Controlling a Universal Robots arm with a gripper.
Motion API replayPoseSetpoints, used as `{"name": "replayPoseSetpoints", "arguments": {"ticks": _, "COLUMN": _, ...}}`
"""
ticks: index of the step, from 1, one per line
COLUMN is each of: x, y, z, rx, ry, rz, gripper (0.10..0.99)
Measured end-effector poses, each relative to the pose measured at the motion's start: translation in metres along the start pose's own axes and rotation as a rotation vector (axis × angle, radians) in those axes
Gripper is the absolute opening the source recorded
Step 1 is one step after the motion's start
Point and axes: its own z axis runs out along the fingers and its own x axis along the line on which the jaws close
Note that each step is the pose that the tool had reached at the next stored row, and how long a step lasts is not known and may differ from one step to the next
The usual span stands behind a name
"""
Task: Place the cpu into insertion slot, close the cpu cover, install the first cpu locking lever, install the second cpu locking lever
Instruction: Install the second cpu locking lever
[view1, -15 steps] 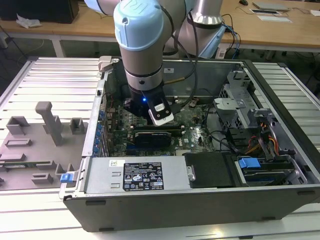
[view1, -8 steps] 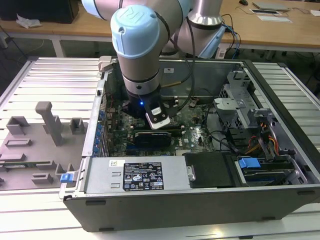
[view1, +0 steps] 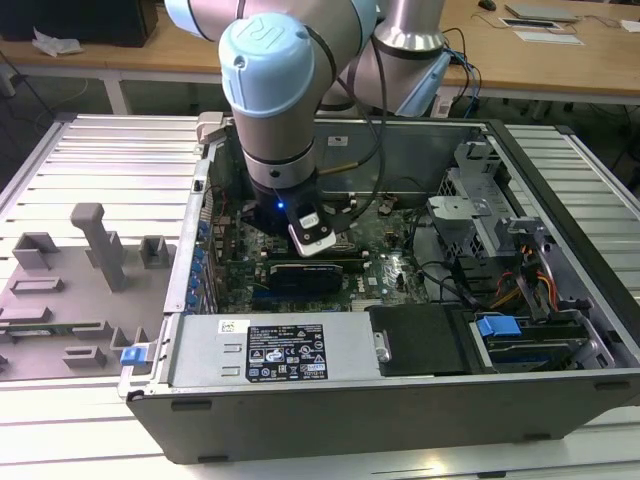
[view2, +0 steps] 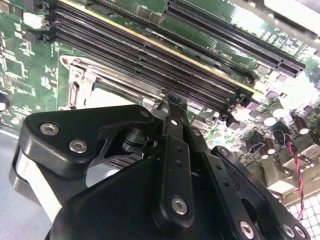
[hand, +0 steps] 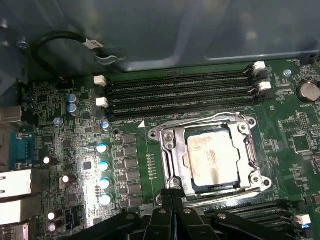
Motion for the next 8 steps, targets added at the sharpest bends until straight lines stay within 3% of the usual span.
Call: {"name": "replayPoseSetpoints", "arguments": {"ticks": 8, "x": 0.0016, "y": 0.0011, "z": 0.0031, "rx": 0.000, "ry": 0.0001, "rz": 0.000, "gripper": 0.106}}
